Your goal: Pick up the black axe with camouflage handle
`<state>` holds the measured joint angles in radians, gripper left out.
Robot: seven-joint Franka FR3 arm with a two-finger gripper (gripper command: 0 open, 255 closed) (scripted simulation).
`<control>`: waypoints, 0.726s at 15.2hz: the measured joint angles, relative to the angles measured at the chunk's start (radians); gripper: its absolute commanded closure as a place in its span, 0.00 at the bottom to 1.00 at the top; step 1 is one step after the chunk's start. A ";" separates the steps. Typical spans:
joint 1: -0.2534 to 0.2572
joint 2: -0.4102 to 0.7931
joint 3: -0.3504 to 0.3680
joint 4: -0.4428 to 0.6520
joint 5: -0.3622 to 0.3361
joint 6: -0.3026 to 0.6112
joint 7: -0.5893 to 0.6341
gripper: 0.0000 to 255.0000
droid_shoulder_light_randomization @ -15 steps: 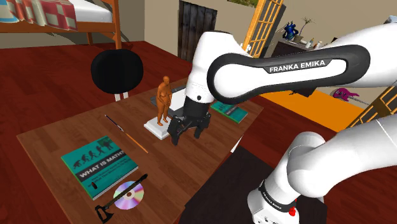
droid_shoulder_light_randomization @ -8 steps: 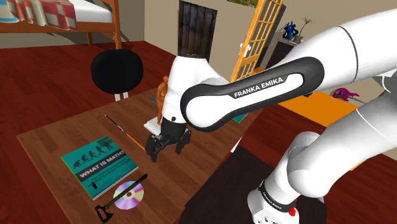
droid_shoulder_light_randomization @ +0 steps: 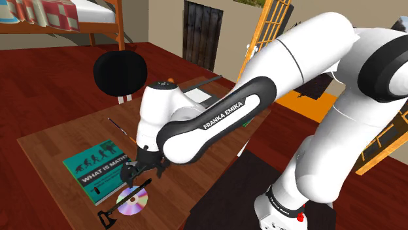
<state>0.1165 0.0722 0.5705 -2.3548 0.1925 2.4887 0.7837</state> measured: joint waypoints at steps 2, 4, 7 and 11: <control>0.031 0.090 0.000 0.046 -0.074 0.043 0.083 0.00; 0.069 0.190 -0.025 0.120 -0.156 0.064 0.156 0.00; 0.126 0.296 -0.062 0.192 -0.230 0.095 0.227 0.00; 0.224 0.448 -0.122 0.324 -0.312 0.119 0.319 0.00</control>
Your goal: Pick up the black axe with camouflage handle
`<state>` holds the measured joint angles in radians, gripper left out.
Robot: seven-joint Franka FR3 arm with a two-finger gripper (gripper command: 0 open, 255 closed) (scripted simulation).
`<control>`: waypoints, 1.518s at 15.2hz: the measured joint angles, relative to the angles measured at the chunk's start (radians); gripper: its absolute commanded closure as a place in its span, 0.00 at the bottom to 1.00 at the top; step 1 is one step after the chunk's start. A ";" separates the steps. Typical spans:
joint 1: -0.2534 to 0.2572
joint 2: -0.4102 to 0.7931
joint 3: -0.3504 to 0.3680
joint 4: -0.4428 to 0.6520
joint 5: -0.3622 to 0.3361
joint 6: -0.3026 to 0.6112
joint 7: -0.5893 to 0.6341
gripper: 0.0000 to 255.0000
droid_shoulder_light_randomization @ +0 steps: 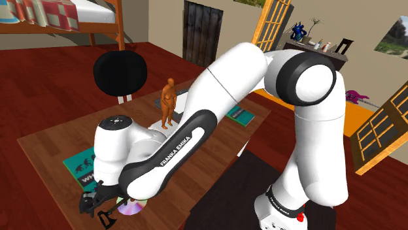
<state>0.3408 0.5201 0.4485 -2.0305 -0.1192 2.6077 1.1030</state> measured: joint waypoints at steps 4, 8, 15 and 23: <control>0.037 0.072 -0.030 0.056 -0.029 0.017 0.023 0.00; 0.054 0.119 -0.050 0.063 -0.047 0.056 0.032 0.00; 0.059 0.133 -0.057 0.069 -0.053 0.066 0.033 1.00; 0.053 0.110 -0.047 0.063 -0.045 0.049 0.032 1.00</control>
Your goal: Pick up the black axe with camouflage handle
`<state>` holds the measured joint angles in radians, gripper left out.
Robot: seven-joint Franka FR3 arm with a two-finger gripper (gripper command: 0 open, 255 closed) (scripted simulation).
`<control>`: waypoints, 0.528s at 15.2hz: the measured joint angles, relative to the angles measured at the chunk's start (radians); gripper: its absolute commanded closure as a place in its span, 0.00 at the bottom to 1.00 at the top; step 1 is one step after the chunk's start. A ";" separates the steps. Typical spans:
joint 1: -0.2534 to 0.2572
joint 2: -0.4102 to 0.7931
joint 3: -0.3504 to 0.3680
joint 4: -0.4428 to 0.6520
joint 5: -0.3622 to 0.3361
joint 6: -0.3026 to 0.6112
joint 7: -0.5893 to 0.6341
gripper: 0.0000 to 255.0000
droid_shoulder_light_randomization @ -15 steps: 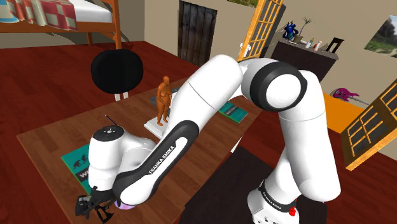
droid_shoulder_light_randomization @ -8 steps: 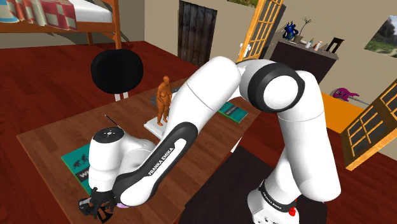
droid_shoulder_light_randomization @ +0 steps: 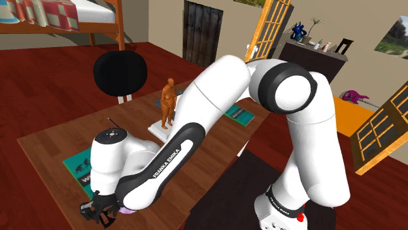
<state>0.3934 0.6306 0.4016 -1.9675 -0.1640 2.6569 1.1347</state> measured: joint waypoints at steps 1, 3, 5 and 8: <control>-0.004 -0.009 0.004 -0.002 0.003 -0.007 -0.002 1.00; -0.014 -0.031 0.014 -0.006 0.012 -0.025 -0.008 1.00; -0.021 -0.050 0.023 -0.007 0.020 -0.044 -0.011 1.00; -0.029 -0.083 0.037 -0.011 0.033 -0.071 -0.013 1.00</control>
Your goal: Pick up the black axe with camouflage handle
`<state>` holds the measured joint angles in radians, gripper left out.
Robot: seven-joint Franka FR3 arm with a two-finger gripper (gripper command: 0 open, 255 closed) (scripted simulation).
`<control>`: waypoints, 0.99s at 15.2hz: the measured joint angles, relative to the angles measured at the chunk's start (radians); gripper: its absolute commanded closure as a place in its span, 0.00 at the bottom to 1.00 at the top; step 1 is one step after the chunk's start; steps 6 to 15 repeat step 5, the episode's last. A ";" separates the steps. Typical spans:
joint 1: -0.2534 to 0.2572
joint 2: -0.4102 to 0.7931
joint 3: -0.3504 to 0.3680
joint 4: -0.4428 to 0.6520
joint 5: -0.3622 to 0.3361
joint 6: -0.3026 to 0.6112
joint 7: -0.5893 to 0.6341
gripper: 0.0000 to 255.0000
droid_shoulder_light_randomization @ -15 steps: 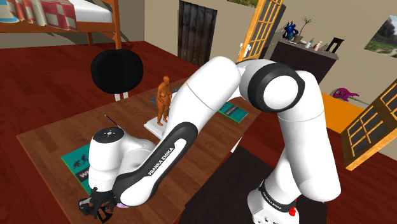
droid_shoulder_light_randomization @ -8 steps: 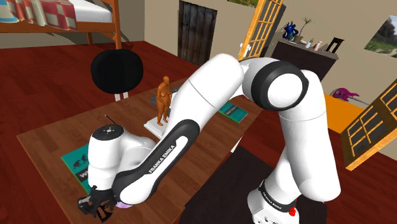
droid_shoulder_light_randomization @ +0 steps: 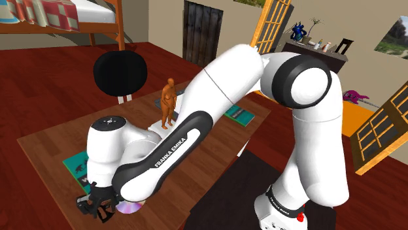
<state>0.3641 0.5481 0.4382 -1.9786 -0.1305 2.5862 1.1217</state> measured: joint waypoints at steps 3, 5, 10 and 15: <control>-0.010 -0.030 0.013 0.002 0.014 -0.031 -0.005 1.00; -0.018 -0.046 0.020 0.000 0.022 -0.045 -0.011 1.00; -0.018 -0.046 0.020 0.000 0.022 -0.045 -0.011 1.00; -0.018 -0.046 0.020 0.000 0.022 -0.045 -0.011 1.00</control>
